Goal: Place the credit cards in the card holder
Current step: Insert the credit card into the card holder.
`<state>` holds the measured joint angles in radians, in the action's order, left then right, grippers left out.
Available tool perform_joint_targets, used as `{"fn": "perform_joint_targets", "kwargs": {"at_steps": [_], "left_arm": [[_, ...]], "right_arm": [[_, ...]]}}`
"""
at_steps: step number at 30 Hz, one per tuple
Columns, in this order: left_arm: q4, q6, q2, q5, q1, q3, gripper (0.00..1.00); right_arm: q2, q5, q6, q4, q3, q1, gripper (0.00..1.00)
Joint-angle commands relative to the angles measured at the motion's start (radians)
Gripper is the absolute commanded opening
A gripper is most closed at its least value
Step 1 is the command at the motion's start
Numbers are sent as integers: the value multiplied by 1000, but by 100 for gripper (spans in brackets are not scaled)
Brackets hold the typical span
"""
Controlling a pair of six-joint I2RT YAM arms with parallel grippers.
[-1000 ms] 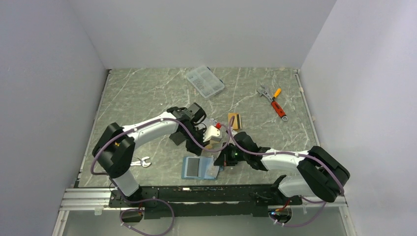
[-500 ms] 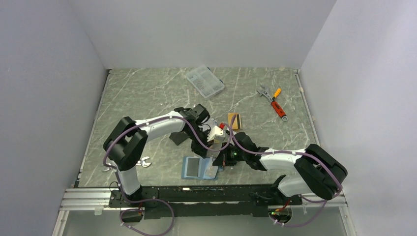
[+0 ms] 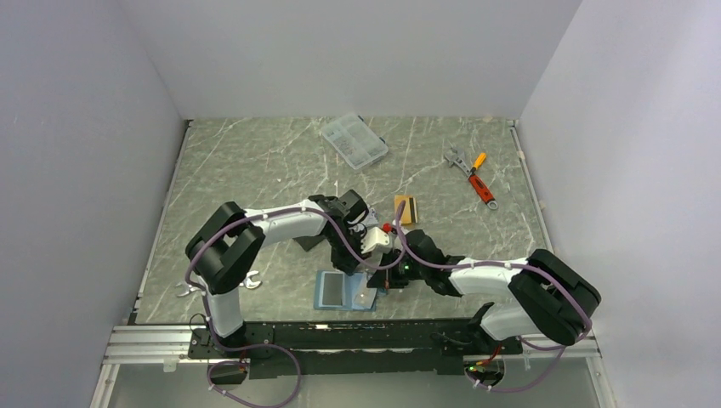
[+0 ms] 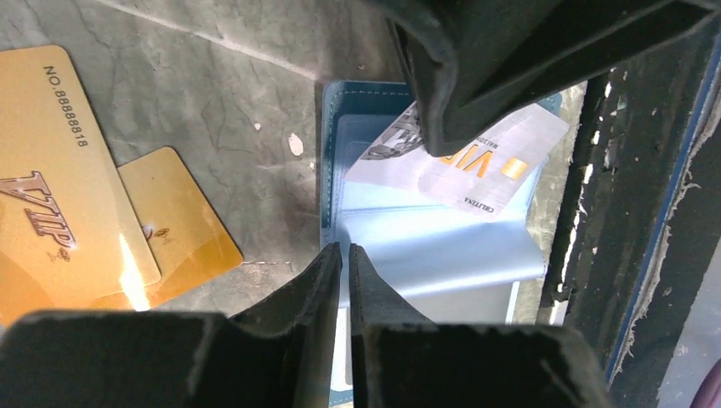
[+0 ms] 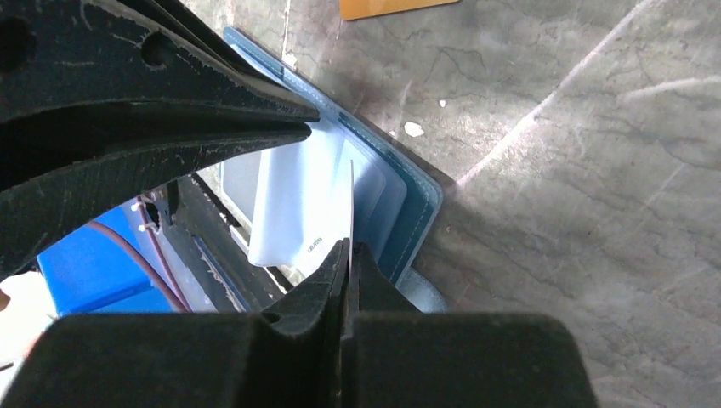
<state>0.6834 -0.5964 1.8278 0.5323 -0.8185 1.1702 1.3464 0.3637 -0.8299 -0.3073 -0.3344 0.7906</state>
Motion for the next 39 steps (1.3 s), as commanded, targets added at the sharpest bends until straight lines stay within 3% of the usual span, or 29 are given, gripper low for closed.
{"fn": "perform_joint_targets", "kwargs": {"at_steps": [1, 9, 39], "left_arm": [[-20, -4, -37, -106, -5, -26, 15], [-20, -25, -92, -110, -6, -66, 14], [-22, -44, -159, -115, -7, -122, 11]], "right_arm": [[-35, -59, 43, 44, 31, 5, 0], [-138, -86, 17, 59, 89, 2, 0], [-200, -165, 13, 117, 83, -8, 0]]}}
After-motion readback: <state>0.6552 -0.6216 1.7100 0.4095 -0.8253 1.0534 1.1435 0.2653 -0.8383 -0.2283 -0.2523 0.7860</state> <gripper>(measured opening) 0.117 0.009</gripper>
